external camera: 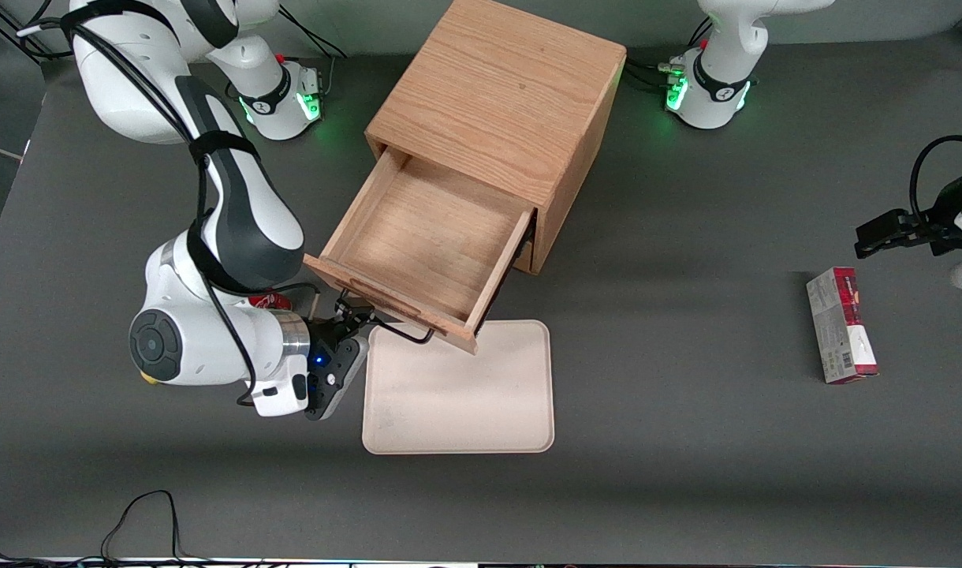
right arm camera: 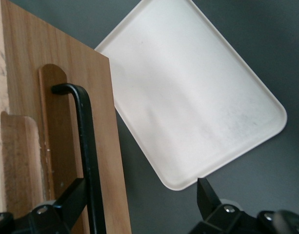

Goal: Open upper drawer

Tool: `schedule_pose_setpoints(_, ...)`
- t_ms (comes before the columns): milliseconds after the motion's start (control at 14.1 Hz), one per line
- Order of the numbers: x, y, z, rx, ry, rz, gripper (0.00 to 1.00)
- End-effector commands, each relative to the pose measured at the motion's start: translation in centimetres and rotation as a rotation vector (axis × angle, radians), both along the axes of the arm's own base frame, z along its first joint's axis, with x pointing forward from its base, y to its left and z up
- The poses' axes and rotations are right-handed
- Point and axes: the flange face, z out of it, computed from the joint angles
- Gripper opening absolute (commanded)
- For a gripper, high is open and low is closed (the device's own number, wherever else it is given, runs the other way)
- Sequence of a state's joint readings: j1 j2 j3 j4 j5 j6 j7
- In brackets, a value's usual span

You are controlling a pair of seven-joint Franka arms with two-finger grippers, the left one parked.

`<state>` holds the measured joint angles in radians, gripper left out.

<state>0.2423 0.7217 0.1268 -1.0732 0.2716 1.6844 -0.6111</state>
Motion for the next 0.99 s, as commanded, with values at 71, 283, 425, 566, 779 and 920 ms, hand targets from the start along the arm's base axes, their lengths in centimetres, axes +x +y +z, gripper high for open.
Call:
schedule_pose_setpoints(71,-0.7,-0.1,3.2,-0.08,0.037,-0.102,1.0)
schedule_pose_setpoints(283,-2.1,-0.7,6.7,-0.162,0.032,-0.138,1.0)
schedule_pose_setpoints(425,-3.3,-0.8,9.2,-0.236,0.004,-0.164,1.0)
schedule_pose_setpoints(566,-5.5,-1.3,10.5,-0.309,0.052,-0.22,1.0)
schedule_pose_setpoints(779,-8.6,-4.6,12.9,-0.416,0.031,-0.283,1.0)
schedule_pose_setpoints(920,-11.0,-6.7,13.7,-0.451,0.045,-0.316,1.0)
